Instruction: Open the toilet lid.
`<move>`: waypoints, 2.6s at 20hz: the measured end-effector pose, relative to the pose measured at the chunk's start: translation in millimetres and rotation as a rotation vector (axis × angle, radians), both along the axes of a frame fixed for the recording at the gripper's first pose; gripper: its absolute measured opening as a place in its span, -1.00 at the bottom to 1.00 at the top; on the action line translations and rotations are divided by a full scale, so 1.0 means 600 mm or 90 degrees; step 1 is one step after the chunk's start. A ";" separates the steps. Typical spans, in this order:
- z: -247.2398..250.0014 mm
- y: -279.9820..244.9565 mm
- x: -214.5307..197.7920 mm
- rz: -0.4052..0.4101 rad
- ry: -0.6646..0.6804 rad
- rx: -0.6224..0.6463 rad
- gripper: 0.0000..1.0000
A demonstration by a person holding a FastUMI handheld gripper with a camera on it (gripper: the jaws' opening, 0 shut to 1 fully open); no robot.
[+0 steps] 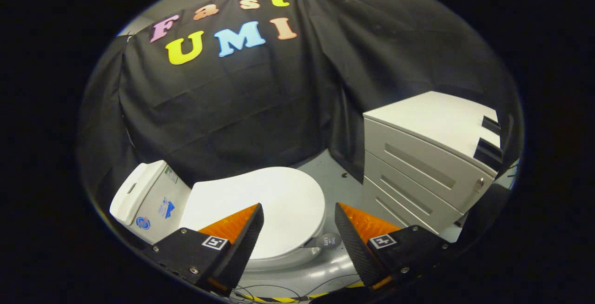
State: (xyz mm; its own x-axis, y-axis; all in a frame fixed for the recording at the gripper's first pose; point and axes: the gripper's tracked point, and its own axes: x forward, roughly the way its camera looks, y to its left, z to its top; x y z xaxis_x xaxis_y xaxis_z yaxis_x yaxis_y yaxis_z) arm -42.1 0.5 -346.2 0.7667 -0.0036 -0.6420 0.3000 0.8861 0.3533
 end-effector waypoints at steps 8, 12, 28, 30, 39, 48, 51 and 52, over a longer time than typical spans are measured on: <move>-0.082 -0.019 -0.045 -0.122 0.041 0.166 0.89; -0.118 -0.014 -0.058 -0.140 0.060 0.209 0.87; -0.248 0.005 -0.054 -0.227 0.092 0.441 0.69; -0.262 0.013 -0.056 -0.223 0.096 0.455 0.55; -0.269 0.047 -0.023 -0.169 0.058 0.564 -0.30; -0.260 0.037 -0.013 -0.182 0.013 0.602 -0.82; -0.259 0.036 -0.014 -0.178 0.007 0.588 -0.95; -0.258 0.036 -0.015 -0.177 0.007 0.585 -0.95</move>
State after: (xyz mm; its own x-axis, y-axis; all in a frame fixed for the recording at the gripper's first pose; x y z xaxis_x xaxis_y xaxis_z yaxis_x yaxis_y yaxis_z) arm -50.8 22.1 -501.2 0.8086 0.3235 -0.4914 0.4650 0.1605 0.8707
